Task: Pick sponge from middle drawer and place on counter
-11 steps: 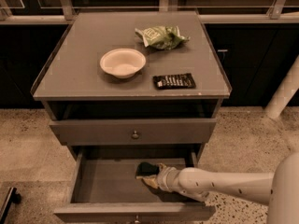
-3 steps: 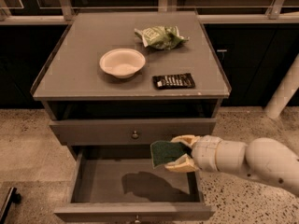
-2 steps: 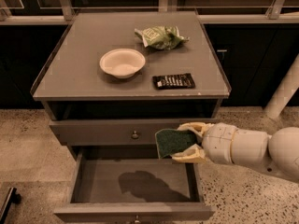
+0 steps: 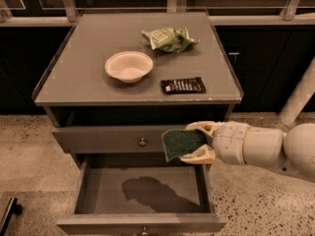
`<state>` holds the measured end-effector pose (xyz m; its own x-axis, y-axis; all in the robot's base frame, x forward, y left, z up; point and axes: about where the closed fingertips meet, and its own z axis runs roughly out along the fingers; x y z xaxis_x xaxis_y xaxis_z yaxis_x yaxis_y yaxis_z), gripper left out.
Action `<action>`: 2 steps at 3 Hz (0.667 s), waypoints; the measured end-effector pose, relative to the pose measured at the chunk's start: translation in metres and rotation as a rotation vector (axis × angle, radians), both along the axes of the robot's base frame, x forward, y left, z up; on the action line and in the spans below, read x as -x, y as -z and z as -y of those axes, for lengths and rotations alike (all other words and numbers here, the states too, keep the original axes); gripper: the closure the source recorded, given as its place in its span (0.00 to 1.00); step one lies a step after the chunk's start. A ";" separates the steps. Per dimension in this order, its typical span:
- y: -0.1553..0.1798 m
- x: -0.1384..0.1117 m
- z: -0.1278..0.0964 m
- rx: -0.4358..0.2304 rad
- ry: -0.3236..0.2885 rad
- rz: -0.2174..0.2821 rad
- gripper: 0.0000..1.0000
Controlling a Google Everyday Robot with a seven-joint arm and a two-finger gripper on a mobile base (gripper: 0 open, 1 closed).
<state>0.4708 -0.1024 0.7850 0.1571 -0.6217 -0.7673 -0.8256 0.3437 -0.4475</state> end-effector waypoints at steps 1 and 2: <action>-0.045 -0.021 -0.010 0.050 -0.079 0.082 1.00; -0.101 -0.064 -0.011 0.091 -0.101 0.162 1.00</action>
Offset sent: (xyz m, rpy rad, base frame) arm 0.1273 0.0144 0.1772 -0.1369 -0.2672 0.1252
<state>0.5344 -0.0913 0.8858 0.3391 -0.6624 -0.6680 -0.7683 0.2148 -0.6030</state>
